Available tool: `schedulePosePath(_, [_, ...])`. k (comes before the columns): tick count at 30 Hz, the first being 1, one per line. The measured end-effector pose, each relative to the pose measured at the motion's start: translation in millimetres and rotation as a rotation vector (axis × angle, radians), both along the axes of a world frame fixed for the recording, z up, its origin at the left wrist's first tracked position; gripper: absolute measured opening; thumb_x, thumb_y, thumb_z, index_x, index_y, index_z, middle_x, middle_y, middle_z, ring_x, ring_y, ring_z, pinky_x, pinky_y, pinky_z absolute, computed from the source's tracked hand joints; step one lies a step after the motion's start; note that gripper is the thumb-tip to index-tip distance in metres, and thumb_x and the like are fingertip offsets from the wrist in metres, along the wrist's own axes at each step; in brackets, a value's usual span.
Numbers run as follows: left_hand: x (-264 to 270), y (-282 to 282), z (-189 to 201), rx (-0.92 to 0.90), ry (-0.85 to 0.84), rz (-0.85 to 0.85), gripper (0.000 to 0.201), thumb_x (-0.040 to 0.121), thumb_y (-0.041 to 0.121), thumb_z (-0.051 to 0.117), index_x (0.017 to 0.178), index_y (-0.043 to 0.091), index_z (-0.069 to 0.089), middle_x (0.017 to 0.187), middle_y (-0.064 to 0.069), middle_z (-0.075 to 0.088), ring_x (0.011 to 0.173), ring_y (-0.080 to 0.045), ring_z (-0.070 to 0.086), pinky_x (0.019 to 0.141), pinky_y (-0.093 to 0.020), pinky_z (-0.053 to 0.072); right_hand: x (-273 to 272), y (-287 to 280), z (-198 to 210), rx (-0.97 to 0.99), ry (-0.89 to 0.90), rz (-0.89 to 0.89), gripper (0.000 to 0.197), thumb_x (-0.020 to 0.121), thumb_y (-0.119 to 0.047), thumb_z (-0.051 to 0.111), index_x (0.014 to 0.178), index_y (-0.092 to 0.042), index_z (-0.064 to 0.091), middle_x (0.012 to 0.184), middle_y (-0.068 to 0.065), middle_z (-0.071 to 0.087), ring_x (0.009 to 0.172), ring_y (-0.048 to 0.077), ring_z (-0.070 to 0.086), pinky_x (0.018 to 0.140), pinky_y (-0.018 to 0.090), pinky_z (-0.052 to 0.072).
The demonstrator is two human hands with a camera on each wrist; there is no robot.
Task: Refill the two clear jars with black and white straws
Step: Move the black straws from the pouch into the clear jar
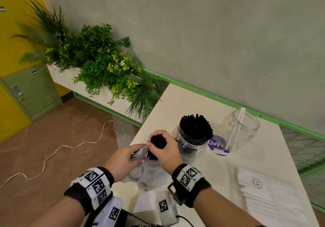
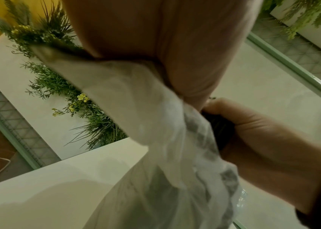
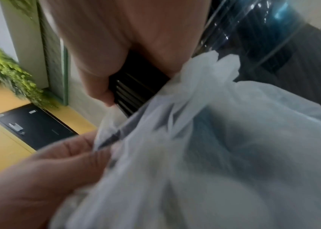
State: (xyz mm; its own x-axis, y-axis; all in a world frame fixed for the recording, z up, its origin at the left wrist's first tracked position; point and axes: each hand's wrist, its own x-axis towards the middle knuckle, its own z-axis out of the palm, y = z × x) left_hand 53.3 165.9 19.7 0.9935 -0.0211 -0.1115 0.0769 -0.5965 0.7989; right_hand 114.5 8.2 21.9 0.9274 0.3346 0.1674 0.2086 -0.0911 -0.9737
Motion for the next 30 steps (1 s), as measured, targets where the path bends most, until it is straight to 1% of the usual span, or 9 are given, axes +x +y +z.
schedulePosePath(3, [0,4,-3,0.012,-0.002,0.034,0.031,0.084,0.021,0.068,0.111,0.034,0.063,0.096,0.011,0.071,0.092,-0.007,0.064,0.083,-0.029,0.05,0,-15,23,0.06,-0.083,-0.05,0.022,0.08,0.0,0.069,0.091,-0.017,0.06,0.088,0.003,0.066,0.089,0.02,0.065,0.086,0.03,0.051])
schedulePosePath(6, [0,2,-7,0.0,-0.01,0.023,0.035,0.084,0.02,0.068,0.109,0.042,0.059,0.099,0.014,0.07,0.095,-0.004,0.063,0.084,-0.026,0.049,-1,-36,40,0.095,-0.153,-0.115,0.026,0.081,0.001,0.07,0.097,-0.015,0.059,0.088,0.008,0.065,0.087,0.016,0.064,0.084,0.022,0.049])
schedulePosePath(9, [2,-6,-9,-0.019,-0.015,-0.027,0.04,0.084,0.02,0.068,0.114,0.044,0.057,0.106,0.017,0.068,0.1,-0.001,0.061,0.087,-0.023,0.048,-8,-42,29,0.084,-0.112,-0.173,0.031,0.081,0.003,0.069,0.103,-0.014,0.056,0.087,0.003,0.065,0.086,0.009,0.062,0.083,0.016,0.045])
schedulePosePath(12, [3,-14,-11,-0.03,-0.002,-0.071,0.042,0.084,0.021,0.068,0.107,0.052,0.053,0.104,0.017,0.068,0.098,0.001,0.061,0.085,-0.022,0.049,-17,-42,-1,0.038,-0.021,-0.18,0.04,0.078,-0.005,0.074,0.109,-0.023,0.054,0.094,-0.002,0.065,0.092,0.009,0.062,0.088,0.023,0.047])
schedulePosePath(14, [3,-16,-13,-0.027,0.012,-0.082,0.039,0.085,0.02,0.067,0.113,0.046,0.057,0.103,0.016,0.069,0.097,0.0,0.062,0.084,-0.019,0.048,-22,-43,-17,-0.029,0.004,-0.194,0.05,0.073,-0.015,0.081,0.112,-0.029,0.052,0.105,-0.008,0.06,0.1,0.004,0.057,0.091,0.019,0.044])
schedulePosePath(19, [5,-19,-16,-0.023,0.02,-0.117,0.039,0.085,0.018,0.066,0.12,0.035,0.06,0.103,0.016,0.068,0.097,0.003,0.061,0.079,-0.012,0.044,-26,-42,-32,-0.043,0.035,-0.143,0.066,0.067,-0.018,0.087,0.118,-0.032,0.048,0.098,-0.006,0.063,0.093,0.005,0.061,0.084,0.02,0.049])
schedulePosePath(23, [7,-23,-17,-0.025,0.0,-0.14,0.038,0.086,0.015,0.063,0.12,0.031,0.06,0.104,0.014,0.068,0.096,0.005,0.06,0.076,-0.004,0.04,-23,-37,-32,-0.049,0.011,-0.09,0.063,0.07,-0.018,0.081,0.121,-0.031,0.048,0.101,-0.004,0.066,0.098,0.015,0.064,0.09,0.029,0.05])
schedulePosePath(28, [9,-21,-20,-0.017,-0.02,-0.129,0.035,0.086,0.014,0.063,0.116,0.034,0.062,0.098,0.013,0.071,0.093,-0.002,0.063,0.081,-0.023,0.049,-18,-37,-27,0.045,0.036,-0.131,0.042,0.075,0.0,0.071,0.109,-0.021,0.055,0.09,0.007,0.068,0.089,0.019,0.066,0.087,0.034,0.052])
schedulePosePath(30, [9,-19,-22,-0.01,-0.019,-0.115,0.035,0.086,0.016,0.063,0.115,0.035,0.062,0.095,0.015,0.071,0.091,0.0,0.063,0.08,-0.023,0.049,-14,-41,-20,0.086,0.06,-0.159,0.031,0.076,0.0,0.071,0.102,-0.013,0.058,0.091,0.011,0.068,0.09,0.02,0.065,0.088,0.033,0.052])
